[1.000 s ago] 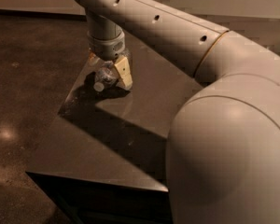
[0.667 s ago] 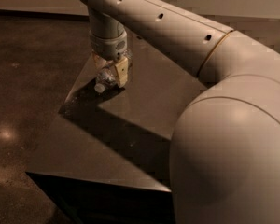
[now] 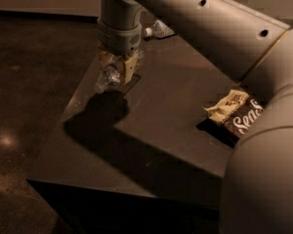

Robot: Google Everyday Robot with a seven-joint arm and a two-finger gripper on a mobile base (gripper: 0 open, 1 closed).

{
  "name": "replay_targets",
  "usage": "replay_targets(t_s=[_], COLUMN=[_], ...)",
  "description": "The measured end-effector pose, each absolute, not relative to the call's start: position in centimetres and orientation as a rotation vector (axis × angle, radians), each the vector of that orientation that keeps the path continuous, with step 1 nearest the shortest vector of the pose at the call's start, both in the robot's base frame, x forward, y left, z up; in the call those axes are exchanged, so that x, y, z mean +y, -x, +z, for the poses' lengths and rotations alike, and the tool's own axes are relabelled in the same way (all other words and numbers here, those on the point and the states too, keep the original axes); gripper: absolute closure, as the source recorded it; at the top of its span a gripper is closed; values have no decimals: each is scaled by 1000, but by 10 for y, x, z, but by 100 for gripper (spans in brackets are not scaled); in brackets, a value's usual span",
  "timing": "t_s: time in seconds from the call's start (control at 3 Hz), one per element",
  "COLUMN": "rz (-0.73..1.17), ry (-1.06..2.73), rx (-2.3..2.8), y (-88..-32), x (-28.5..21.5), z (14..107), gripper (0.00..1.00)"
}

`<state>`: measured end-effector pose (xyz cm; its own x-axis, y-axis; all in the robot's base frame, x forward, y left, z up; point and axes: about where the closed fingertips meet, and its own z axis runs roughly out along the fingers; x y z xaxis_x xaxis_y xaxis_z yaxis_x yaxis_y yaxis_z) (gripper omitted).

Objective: Pick water bottle

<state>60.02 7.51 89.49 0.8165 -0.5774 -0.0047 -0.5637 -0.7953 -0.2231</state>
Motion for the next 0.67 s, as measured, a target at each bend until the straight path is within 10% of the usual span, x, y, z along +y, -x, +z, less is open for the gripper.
replay_targets(t_s=[0.67], rz=[4], ry=[2673], rx=[761], y=[-561], x=[69], z=[960], gripper=[100])
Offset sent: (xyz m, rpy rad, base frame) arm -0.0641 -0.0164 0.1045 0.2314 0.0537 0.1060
